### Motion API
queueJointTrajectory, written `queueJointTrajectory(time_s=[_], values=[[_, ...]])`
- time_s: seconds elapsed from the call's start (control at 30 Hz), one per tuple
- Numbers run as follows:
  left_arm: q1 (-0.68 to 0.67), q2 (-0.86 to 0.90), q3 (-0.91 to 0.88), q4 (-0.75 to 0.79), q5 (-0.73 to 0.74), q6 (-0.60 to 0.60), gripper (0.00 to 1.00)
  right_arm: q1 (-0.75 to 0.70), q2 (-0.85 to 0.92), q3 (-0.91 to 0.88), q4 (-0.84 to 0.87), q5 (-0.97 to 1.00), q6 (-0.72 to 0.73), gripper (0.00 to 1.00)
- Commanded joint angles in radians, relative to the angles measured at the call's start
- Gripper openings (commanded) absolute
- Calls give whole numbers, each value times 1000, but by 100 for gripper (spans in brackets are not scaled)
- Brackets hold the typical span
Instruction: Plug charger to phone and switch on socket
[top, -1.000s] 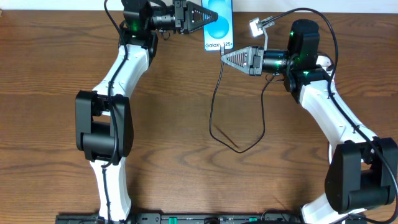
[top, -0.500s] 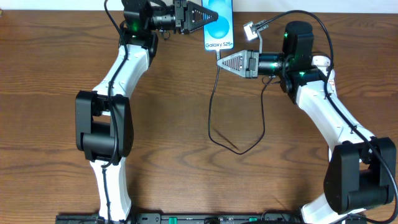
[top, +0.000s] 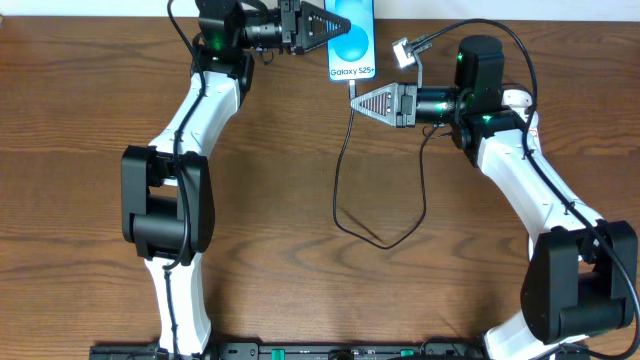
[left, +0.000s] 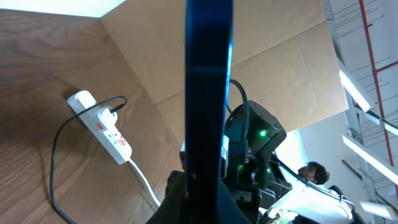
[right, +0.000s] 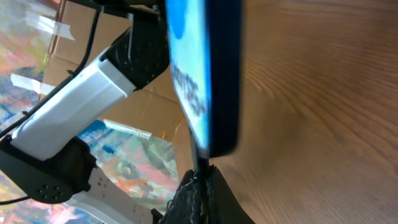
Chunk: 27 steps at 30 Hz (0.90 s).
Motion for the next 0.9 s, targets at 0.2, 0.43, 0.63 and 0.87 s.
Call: queueJointTrajectory(time_s=[0.2,0.43,0.63,0.87], values=[[-2,-33,13,11,-5,2,7,-9,0,16,1,11,-16,1],[-2,-33,13,11,-5,2,7,-9,0,16,9,16,-16,1],[-2,-33,13,11,-5,2,7,-7,0,16,13,16,-15,1],[-2,-33,13,11,-6,3,7,2,0,16,13,16,-12,1]])
